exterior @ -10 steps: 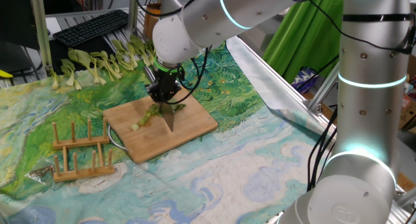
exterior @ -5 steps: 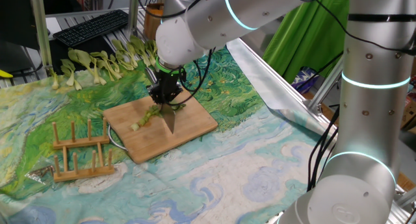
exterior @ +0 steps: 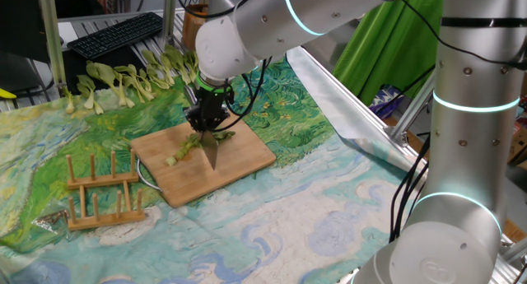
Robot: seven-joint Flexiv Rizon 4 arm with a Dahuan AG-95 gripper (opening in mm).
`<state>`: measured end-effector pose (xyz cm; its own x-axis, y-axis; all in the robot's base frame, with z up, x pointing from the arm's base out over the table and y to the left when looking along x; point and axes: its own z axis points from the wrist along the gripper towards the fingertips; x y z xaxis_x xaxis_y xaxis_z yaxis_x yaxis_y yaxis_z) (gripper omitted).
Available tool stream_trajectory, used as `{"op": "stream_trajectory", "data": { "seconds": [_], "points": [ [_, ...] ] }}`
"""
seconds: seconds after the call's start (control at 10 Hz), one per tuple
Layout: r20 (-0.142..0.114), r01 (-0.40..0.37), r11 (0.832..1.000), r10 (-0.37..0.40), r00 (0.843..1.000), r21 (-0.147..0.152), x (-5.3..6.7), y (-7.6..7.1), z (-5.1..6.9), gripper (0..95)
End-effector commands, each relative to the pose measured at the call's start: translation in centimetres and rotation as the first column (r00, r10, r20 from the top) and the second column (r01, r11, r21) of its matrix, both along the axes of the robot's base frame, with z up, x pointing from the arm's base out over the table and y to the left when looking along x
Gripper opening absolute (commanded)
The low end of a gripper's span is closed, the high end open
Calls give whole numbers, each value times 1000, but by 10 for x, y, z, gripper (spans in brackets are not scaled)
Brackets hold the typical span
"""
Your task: Chop the pakchoi
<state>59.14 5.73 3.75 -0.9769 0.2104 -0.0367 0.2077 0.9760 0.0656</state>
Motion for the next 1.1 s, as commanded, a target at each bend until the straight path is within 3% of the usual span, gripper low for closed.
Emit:
{"op": "stream_trajectory", "data": {
  "seconds": [0.1, 0.3, 0.4, 0.5, 0.7, 0.8, 0.9, 1.1],
  "points": [
    [2, 3, 1000, -3, 1000, -2, 0, 0, 1, 0],
    [17, 0, 1000, 0, 1000, -13, 1, 1, 0, 0],
    [25, -15, 999, 16, 1000, -41, 2, 2, -5, 0],
    [28, -17, 999, 19, 999, -46, 3, 2, -8, 0],
    [-5, -33, 999, 33, 999, -39, 16, 0, -3, 0],
    [-5, -36, 998, 36, 999, -45, 18, 0, -6, 0],
    [-5, -39, 998, 39, 999, -57, 20, -1, -10, 0],
    [-25, -48, 996, 46, 999, -71, 16, -1, -4, 0]
  ]
}}
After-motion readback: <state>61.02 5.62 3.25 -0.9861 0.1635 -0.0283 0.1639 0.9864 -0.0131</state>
